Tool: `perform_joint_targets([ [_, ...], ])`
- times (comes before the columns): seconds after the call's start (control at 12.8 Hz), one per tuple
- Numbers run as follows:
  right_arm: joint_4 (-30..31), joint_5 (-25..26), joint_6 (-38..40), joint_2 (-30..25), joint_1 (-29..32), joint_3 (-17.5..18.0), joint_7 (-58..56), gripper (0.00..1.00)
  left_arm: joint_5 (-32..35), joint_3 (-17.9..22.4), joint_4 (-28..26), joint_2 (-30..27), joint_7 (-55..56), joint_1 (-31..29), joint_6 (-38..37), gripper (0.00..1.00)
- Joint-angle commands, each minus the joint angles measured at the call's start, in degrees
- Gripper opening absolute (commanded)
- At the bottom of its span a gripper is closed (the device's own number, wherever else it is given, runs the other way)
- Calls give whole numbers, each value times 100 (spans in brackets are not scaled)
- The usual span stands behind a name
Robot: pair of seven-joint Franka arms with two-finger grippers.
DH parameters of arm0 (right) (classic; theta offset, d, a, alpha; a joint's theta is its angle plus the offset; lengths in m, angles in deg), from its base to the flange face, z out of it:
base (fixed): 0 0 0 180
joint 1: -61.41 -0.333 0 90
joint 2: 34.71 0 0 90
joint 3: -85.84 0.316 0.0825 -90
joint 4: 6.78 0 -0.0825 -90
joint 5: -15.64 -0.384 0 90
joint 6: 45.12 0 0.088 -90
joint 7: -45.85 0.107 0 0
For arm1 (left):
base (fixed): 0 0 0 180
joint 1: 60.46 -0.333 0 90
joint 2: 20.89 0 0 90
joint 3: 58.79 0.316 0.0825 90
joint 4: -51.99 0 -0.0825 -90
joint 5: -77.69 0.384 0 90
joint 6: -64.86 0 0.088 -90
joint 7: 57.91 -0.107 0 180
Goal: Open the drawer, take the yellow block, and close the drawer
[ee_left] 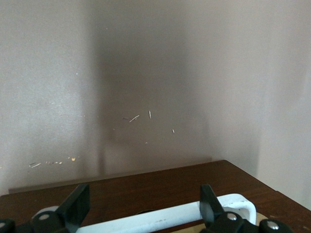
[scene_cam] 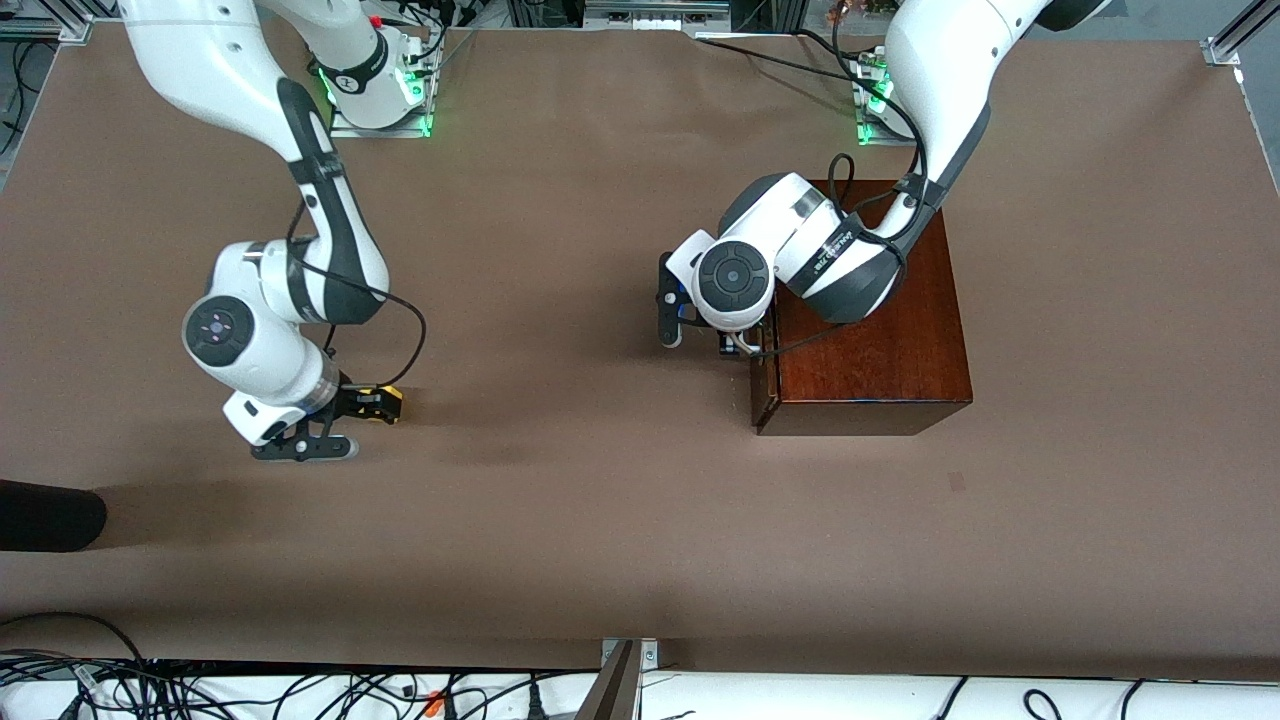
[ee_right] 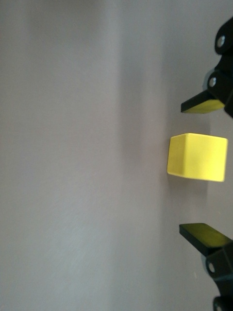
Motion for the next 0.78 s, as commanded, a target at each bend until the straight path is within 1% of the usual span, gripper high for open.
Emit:
perform_joint_targets([
  [0.0,51,23,711,-893,42,35,-46,100,192,16,-9,-110,-165,-34,-172,100],
  [0.39,33,23,1897,-2124,69,35,-38,100,192,8,-18,-110,-165,-78,-199,100],
  [0.47,-63,31,2222,-2292,182,44,-38,100,192,8,-9,-110,-165,-78,-199,100],
  [0.55,-186,32,2547,-2424,279,96,-55,100,192,8,-9,-110,-165,-78,-199,100],
  [0.71,-380,145,3023,-2670,638,411,-186,100,192,-1,-9,-153,-139,-95,-199,100],
])
